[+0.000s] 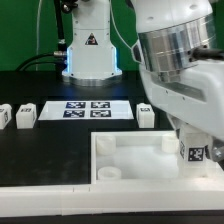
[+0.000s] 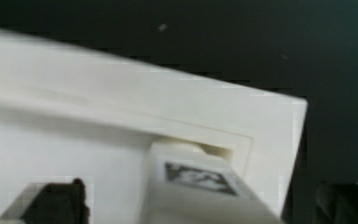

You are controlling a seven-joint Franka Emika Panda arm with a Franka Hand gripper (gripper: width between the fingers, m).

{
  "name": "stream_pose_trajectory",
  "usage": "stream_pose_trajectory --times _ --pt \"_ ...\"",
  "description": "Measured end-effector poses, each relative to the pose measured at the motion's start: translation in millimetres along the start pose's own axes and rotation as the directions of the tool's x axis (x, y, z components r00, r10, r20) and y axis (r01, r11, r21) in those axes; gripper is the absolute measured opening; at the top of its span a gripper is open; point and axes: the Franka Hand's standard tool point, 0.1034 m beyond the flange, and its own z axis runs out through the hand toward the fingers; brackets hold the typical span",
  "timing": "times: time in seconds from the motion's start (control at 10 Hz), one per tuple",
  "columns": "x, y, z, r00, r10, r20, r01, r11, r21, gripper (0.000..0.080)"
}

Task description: Assemble one leg

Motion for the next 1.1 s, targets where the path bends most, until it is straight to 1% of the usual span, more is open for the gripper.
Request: stream_pose_trajectory --times 0.2,0.3,0.4,0.5,0.6,0.7,0.8,0.9,1.0,1.1 --pt "0.6 0.2 -0.1 0.986 -0.164 -0.001 0.164 0.986 -0.001 0.0649" --pt "1.7 1.2 0.2 0.948 -0.317 -0.008 0.317 0.948 -0.009 0.0649" --pt "2.9 4.4 2.4 0.862 -0.507 -0.029 0.505 0.862 -0.041 0.0649" --pt "4.2 5.3 2.7 0.77 -0.637 -0.033 0.635 0.77 -0.063 0.0649" --pt "7.8 3.8 1.9 0.646 -0.762 -0.046 0.758 0.647 -0.076 0.0649" --pt "10.1 3.3 2.2 0.579 -0.813 -0.059 0.809 0.582 -0.081 0.0649" --pt "9.0 3.5 2.6 0.619 -0.783 -0.06 0.779 0.622 -0.075 0.0626" --pt "9.4 3.6 2.6 0.618 -0.784 -0.06 0.78 0.621 -0.075 0.0498" --pt "8.5 3.4 2.8 0.678 -0.732 -0.064 0.729 0.681 -0.065 0.0498" --pt "8.1 4.0 3.1 0.764 -0.641 -0.069 0.639 0.767 -0.053 0.0324"
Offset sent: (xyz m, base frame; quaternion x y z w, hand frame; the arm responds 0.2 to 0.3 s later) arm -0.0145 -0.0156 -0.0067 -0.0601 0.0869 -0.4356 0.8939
